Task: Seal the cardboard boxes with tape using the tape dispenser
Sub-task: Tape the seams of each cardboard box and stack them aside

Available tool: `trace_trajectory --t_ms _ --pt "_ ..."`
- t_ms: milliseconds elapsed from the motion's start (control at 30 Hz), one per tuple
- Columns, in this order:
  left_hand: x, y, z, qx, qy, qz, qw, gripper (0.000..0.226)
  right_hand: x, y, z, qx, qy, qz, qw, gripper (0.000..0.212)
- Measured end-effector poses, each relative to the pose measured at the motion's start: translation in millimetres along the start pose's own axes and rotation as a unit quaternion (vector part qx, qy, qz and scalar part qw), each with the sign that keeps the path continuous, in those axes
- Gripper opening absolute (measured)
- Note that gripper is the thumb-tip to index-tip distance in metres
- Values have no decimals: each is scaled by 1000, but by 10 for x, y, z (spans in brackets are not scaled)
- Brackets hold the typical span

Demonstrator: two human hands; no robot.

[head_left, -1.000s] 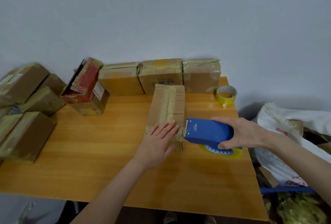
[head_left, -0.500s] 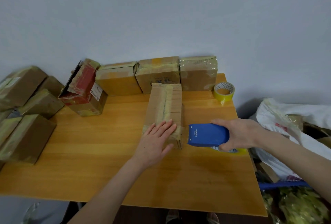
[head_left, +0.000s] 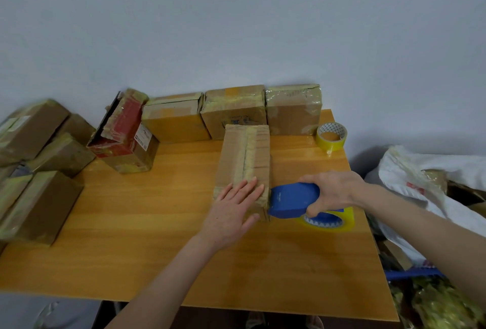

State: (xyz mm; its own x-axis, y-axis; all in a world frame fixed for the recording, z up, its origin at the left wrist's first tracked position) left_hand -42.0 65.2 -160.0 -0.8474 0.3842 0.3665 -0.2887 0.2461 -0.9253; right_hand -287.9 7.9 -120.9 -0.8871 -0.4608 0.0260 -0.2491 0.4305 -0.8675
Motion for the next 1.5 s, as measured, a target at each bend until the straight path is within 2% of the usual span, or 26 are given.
trace_trajectory --t_ms 100,233,300,367,500,633,667,900,933,967,1067,1167,1267,1333,1400,1500 --pt "8 -32 22 -1 -2 -4 1000 66 11 -14 22 -11 16 10 1000 72" --pt "15 -26 -9 -12 0 0 1000 70 88 66 13 -42 41 102 993 66" --pt "1 -30 -6 -15 2 0 1000 72 268 74 -38 -20 83 160 983 58" --pt "-25 -48 2 -9 -2 4 1000 73 435 44 -106 21 135 249 959 54" --pt "-8 -32 4 -10 -6 8 1000 80 459 220 -166 61 234 459 855 45" --pt "18 -55 36 -3 7 3 1000 80 344 520 -168 54 270 645 713 53" --pt "22 -52 39 -4 9 3 1000 79 320 600 -157 47 278 670 687 53" --pt "29 -46 37 -15 10 13 1000 63 19 969 -133 -18 314 751 580 31" --pt "26 -42 30 -15 12 15 1000 64 -4 993 -113 -15 322 749 579 33" --pt "17 -37 24 -14 15 19 1000 66 -15 1018 -86 -11 331 734 593 38" --pt "3 -22 19 -13 18 25 999 74 0 1040 -20 10 354 659 664 50" --pt "20 -8 4 -16 14 24 999 77 36 1031 -5 29 355 607 711 47" --pt "29 -6 -2 -15 19 -7 1000 72 94 1043 1 32 344 499 795 48" --pt "1 -70 -5 -11 22 -92 995 67 96 959 -2 21 328 394 859 45" --pt "-82 -217 -41 44 10 -182 982 62 24 760 -18 79 304 300 901 41" --pt "-287 -387 -150 167 -44 -227 958 52 -372 365 -89 234 239 256 907 46"
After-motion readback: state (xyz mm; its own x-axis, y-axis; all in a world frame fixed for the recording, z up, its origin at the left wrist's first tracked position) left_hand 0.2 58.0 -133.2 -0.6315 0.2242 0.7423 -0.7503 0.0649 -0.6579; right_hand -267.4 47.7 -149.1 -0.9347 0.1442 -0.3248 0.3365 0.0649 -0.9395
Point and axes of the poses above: each hand's wrist, its own z-axis towards the middle knuckle, its own y-axis out of the palm, x = y × z, the point moved 2 cm from there along z, towards the middle knuckle, and after that the axes turned 15 degrees about -z, right-handed, at the moved point
